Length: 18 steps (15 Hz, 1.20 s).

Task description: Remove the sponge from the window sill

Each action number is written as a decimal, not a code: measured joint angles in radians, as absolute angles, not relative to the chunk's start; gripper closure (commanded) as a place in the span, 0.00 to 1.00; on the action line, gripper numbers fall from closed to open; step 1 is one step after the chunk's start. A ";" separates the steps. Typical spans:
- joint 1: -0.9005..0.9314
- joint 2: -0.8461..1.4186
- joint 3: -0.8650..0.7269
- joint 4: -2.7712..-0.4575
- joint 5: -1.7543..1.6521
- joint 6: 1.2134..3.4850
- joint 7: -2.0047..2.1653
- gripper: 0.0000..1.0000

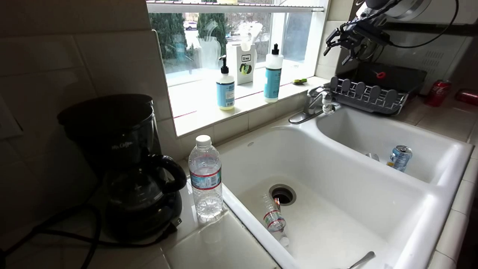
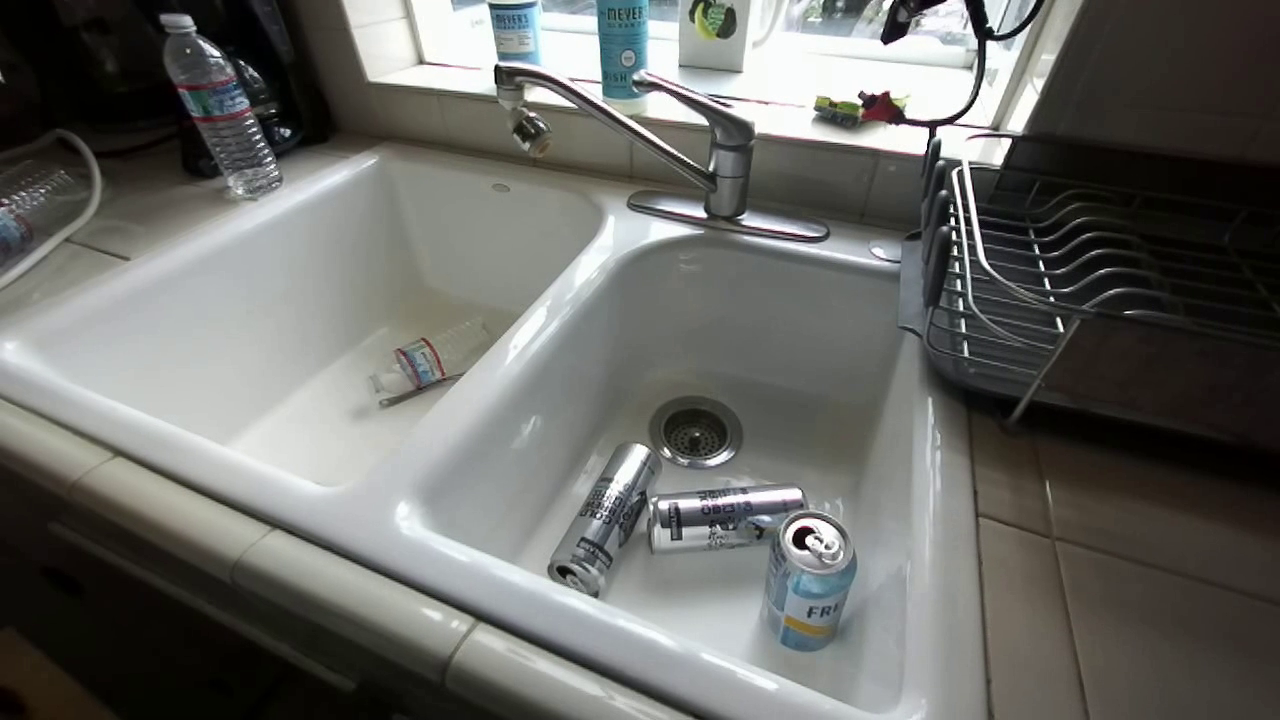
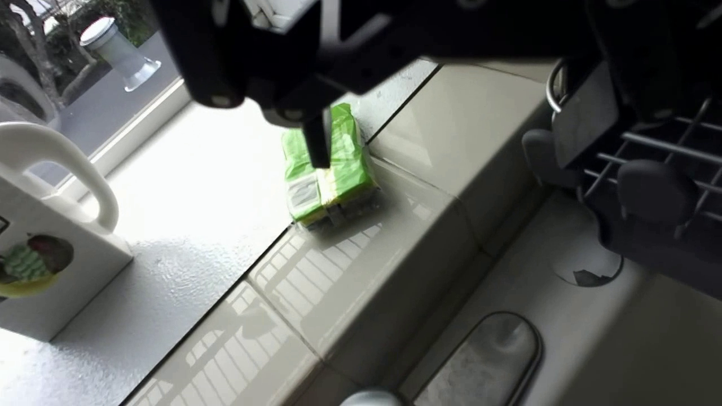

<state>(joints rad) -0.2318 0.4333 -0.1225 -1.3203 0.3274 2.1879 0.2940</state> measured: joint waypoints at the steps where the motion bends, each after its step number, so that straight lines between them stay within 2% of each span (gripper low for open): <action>1: -0.235 0.456 -0.126 -1.283 0.315 2.155 0.294 0.00; 9: -0.251 0.688 -0.134 -0.934 0.239 1.984 0.303 0.00; 18: -0.249 0.719 -0.131 -0.917 0.239 2.028 0.292 0.00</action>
